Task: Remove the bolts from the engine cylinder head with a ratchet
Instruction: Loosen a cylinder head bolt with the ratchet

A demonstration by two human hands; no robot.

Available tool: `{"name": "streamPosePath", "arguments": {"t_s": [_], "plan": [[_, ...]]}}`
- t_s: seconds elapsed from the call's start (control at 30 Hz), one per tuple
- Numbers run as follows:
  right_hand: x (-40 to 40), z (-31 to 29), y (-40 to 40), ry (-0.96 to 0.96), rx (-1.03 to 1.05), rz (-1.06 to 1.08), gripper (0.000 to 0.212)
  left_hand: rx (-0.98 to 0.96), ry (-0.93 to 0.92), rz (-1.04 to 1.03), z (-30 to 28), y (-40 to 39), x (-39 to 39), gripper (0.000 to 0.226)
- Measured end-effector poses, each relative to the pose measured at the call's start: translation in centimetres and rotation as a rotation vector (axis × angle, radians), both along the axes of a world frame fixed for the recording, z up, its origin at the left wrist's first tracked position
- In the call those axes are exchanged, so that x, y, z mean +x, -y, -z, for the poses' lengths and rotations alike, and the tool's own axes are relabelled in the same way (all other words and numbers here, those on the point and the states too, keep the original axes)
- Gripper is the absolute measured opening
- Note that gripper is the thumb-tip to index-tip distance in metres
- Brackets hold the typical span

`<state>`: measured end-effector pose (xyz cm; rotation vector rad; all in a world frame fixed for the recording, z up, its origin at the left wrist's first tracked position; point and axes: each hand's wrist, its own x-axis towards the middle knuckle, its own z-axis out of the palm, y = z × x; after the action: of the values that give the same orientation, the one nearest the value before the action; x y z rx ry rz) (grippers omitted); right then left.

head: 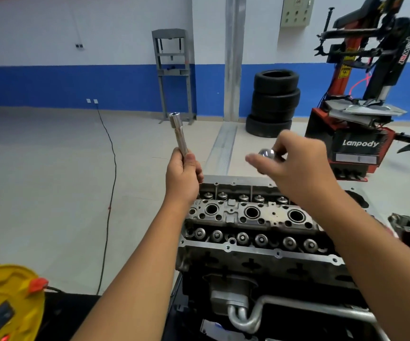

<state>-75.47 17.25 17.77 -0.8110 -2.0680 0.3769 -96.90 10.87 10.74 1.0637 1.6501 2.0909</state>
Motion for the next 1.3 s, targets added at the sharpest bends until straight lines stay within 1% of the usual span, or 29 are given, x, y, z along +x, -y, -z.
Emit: {"name": "streamPosePath", "arguments": {"t_s": [0.1, 0.13, 0.27, 0.3, 0.37, 0.4, 0.53, 0.6, 0.67, 0.73, 0.83, 0.9, 0.97, 1.0, 1.03, 1.07, 1.1, 1.17, 1.23, 1.3], "plan": [[-1.7, -3.3, 0.0, -0.114, -0.065, -0.024, 0.057, 0.039, -0.024, -0.007, 0.7, 0.4, 0.3, 0.026], [-2.5, -4.4, 0.1, -0.150, -0.130, -0.041, 0.057, 0.047, -0.025, 0.009, 0.8, 0.6, 0.4, 0.026], [-5.1, -7.9, 0.5, -0.293, -0.643, -0.235, 0.053, 0.091, 0.047, 0.067, 1.1, 1.1, 0.2, 0.027], [-5.7, -8.4, 0.7, -0.313, -0.748, -0.264, 0.057, 0.103, 0.059, 0.065, 1.2, 1.2, 0.2, 0.027], [-6.9, -8.8, 0.9, -0.340, -0.919, -0.295, 0.066, 0.115, 0.065, 0.062, 1.2, 1.5, 0.2, 0.023], [-7.4, -8.8, 1.0, -0.348, -0.993, -0.305, 0.066, 0.108, 0.058, 0.061, 1.2, 1.7, 0.3, 0.022], [-8.7, -8.2, 0.9, -0.356, -1.241, -0.330, 0.058, 0.066, 0.040, 0.010, 1.3, 2.2, 0.6, 0.027], [-8.9, -8.1, 0.6, -0.385, -1.365, -0.337, 0.055, 0.033, 0.072, -0.057, 1.1, 2.1, 0.6, 0.021], [-8.9, -8.0, 0.4, -0.469, -1.486, -0.336, 0.053, -0.003, 0.085, -0.119, 0.9, 1.8, 0.5, 0.015], [-8.8, -8.0, 0.1, -0.612, -1.583, -0.321, 0.047, -0.031, 0.021, -0.167, 0.9, 1.5, 0.6, 0.017], [-8.7, -7.7, 0.1, -0.792, -1.629, -0.298, 0.040, 0.005, -0.016, -0.147, 1.3, 0.8, 1.7, 0.021], [-9.0, -7.2, 0.4, -0.918, -1.623, -0.298, 0.037, -0.003, 0.068, -0.161, 1.0, 0.5, 2.1, 0.032], [-9.4, -6.9, 0.6, -1.068, -1.619, -0.307, 0.033, -0.025, 0.119, -0.133, 0.9, 0.2, 1.7, 0.037], [-9.6, -6.9, 0.6, -1.128, -1.650, -0.306, 0.033, -0.037, 0.117, -0.115, 1.0, 0.1, 1.6, 0.033], [-9.6, -7.1, 0.4, -1.160, -1.693, -0.305, 0.033, -0.048, 0.073, -0.132, 1.1, 0.0, 1.6, 0.024], [-9.6, -7.2, 0.1, -1.146, -1.723, -0.311, 0.035, -0.052, 0.031, -0.136, 1.4, 0.1, 1.7, 0.017], [-9.5, -7.3, -0.2, -1.092, -1.734, -0.324, 0.037, -0.056, -0.025, -0.145, 1.8, 0.3, 1.7, 0.016], [-9.5, -7.3, -0.4, -0.948, -1.708, -0.340, 0.041, -0.020, -0.057, -0.099, 1.8, 0.8, 2.3, 0.019], [-9.6, -7.2, -0.4, -0.823, -1.612, -0.305, 0.045, -0.004, -0.077, -0.110, 1.5, 1.0, 2.5, 0.020], [-9.7, -7.4, -0.4, -0.729, -1.415, -0.240, 0.045, 0.014, -0.087, -0.128, 1.3, 0.9, 2.6, 0.019]]}}
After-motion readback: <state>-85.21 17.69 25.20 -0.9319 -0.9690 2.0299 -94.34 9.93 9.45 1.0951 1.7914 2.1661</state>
